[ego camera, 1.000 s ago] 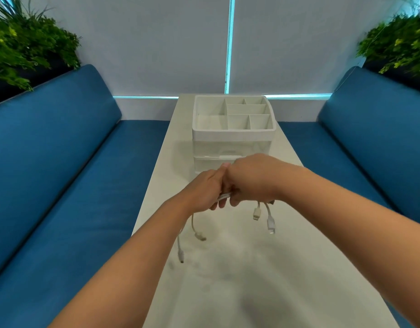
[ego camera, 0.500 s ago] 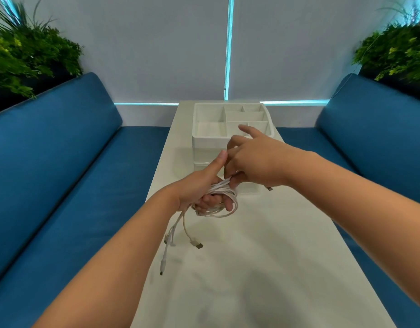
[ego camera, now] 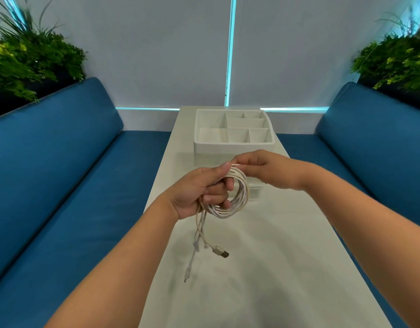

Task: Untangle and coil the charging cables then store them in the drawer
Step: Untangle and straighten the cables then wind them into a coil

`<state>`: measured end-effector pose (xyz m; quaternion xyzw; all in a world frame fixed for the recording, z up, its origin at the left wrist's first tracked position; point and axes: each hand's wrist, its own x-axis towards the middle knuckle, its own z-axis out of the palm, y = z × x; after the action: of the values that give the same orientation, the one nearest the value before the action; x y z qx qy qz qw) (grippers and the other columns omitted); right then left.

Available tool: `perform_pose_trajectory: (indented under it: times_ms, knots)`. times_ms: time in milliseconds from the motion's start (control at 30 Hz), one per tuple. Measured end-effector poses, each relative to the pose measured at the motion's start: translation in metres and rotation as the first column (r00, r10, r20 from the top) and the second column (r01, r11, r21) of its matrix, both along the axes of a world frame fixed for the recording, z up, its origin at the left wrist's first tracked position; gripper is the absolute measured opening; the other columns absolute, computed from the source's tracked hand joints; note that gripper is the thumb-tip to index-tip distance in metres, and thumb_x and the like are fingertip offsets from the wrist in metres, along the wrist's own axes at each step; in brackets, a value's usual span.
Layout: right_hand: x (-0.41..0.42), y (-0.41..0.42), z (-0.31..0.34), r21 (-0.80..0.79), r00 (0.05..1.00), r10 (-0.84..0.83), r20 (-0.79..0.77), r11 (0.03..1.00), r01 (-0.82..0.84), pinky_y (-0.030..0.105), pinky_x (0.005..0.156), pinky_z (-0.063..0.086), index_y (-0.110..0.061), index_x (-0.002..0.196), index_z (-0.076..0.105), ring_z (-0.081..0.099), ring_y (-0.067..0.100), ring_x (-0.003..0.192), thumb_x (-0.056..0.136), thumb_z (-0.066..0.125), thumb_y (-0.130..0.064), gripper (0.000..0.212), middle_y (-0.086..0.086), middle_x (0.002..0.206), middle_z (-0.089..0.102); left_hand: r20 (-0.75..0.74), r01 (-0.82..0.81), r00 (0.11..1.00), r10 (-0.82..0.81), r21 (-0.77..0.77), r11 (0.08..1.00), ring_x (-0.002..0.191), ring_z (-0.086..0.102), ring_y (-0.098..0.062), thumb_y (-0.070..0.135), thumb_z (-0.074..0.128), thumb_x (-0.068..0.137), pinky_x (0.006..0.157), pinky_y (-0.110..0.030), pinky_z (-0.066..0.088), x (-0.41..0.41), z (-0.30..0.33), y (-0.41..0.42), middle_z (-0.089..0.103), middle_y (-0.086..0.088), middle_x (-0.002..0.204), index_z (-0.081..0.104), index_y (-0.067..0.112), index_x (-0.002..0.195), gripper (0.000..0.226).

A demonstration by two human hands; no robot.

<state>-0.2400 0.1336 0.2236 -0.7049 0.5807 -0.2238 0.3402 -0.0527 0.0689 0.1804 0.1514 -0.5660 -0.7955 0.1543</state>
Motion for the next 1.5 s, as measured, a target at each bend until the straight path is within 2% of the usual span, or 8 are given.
perform_pose_trajectory:
  times_ms: [167, 433, 567, 800, 967, 1167, 1300, 1500]
  knots:
    - [-0.006, -0.002, -0.025, 0.057, 0.931, -0.126, 0.343, 0.992, 0.113, 0.045, 0.108, 0.041, -0.015, 0.114, 0.068, 0.06, 0.025, 0.105, 0.1, 0.045, -0.035, 0.033, 0.017, 0.114, 0.066, -0.062, -0.095, 0.992, 0.11, 0.213, 0.972, 0.034, 0.021, -0.004, 0.051, 0.046, 0.091, 0.048, -0.021, 0.041, -0.005, -0.003, 0.004, 0.023, 0.009, 0.042, 0.055, 0.015, 0.065, 0.046]
    - [0.004, -0.002, -0.05, 0.154, 0.783, -0.219, 0.582, 0.975, 0.158, 0.023, 0.088, 0.048, -0.018, 0.119, 0.067, 0.066, 0.005, 0.09, 0.098, 0.048, -0.009, 0.03, -0.007, 0.096, 0.074, -0.103, -0.198, 0.966, 0.237, 0.295, 0.935, 0.032, 0.021, -0.003, 0.047, 0.059, 0.085, 0.039, -0.017, 0.035, -0.009, -0.011, 0.004, 0.022, 0.009, 0.042, 0.05, 0.015, 0.061, 0.041]
    - [0.009, -0.004, -0.056, 0.102, 0.715, -0.319, 0.622, 0.939, 0.33, 0.028, 0.084, 0.054, -0.02, 0.11, 0.072, 0.067, 0.01, 0.081, 0.092, 0.06, -0.009, 0.025, 0.001, 0.09, 0.076, -0.058, -0.299, 0.947, 0.315, 0.192, 0.935, 0.036, 0.02, -0.004, 0.017, 0.07, 0.081, 0.043, -0.019, 0.04, -0.015, -0.019, 0.003, 0.022, 0.007, 0.048, 0.07, 0.001, 0.1, 0.025]
    - [0.034, -0.01, -0.076, 0.187, 0.421, -0.459, 0.782, 0.817, 0.545, 0.027, 0.061, 0.057, -0.006, 0.099, 0.071, 0.072, 0.02, 0.069, 0.09, 0.059, -0.004, 0.015, 0.01, 0.085, 0.075, -0.105, -0.413, 0.867, 0.487, 0.395, 0.821, 0.033, 0.028, -0.006, 0.018, 0.061, 0.088, 0.038, -0.015, 0.029, -0.031, -0.026, 0.008, 0.027, 0.004, 0.043, 0.064, 0.008, 0.066, 0.025]
    - [0.035, -0.009, -0.082, 0.336, 0.337, -0.5, 0.798, 0.833, 0.44, 0.046, 0.096, 0.049, -0.005, 0.109, 0.071, 0.066, 0.033, 0.095, 0.101, 0.042, -0.029, 0.039, 0.02, 0.11, 0.071, -0.049, -0.543, 0.807, 0.589, 0.331, 0.771, 0.035, 0.026, -0.009, 0.018, 0.063, 0.092, 0.039, -0.02, 0.034, -0.029, -0.031, 0.007, 0.033, 0.0, 0.047, 0.052, 0.01, 0.064, 0.032]
    - [0.029, -0.004, -0.068, 0.146, 0.728, -0.39, 0.564, 0.915, 0.377, 0.037, 0.098, 0.048, -0.011, 0.101, 0.075, 0.068, 0.022, 0.097, 0.088, 0.061, -0.018, 0.02, 0.011, 0.098, 0.075, -0.013, -0.597, 0.781, 0.624, 0.275, 0.753, 0.033, 0.03, -0.008, 0.017, 0.06, 0.094, 0.043, -0.023, 0.044, -0.03, -0.026, 0.011, 0.044, -0.001, 0.052, 0.06, 0.007, 0.07, 0.026]
    - [0.025, -0.005, -0.061, 0.177, 0.701, -0.439, 0.562, 0.892, 0.417, 0.024, 0.073, 0.055, 0.001, 0.095, 0.074, 0.067, 0.017, 0.072, 0.083, 0.056, 0.004, 0.022, 0.018, 0.082, 0.071, 0.035, -0.59, 0.803, 0.595, 0.189, 0.785, 0.038, 0.037, -0.01, 0.024, 0.06, 0.095, 0.054, -0.026, 0.053, -0.03, -0.029, 0.01, 0.038, 0.0, 0.045, 0.057, 0.009, 0.062, 0.036]
    - [0.019, -0.007, -0.061, 0.236, 0.641, -0.498, 0.584, 0.86, 0.452, 0.026, 0.073, 0.057, 0.007, 0.097, 0.071, 0.067, 0.022, 0.076, 0.086, 0.055, 0.002, 0.02, 0.021, 0.088, 0.07, 0.195, -0.554, 0.808, 0.556, -0.071, 0.83, 0.048, 0.054, -0.011, 0.042, 0.065, 0.089, 0.059, -0.025, 0.047, -0.025, -0.028, 0.0, 0.051, 0.0, 0.052, 0.063, 0.009, 0.081, 0.035]
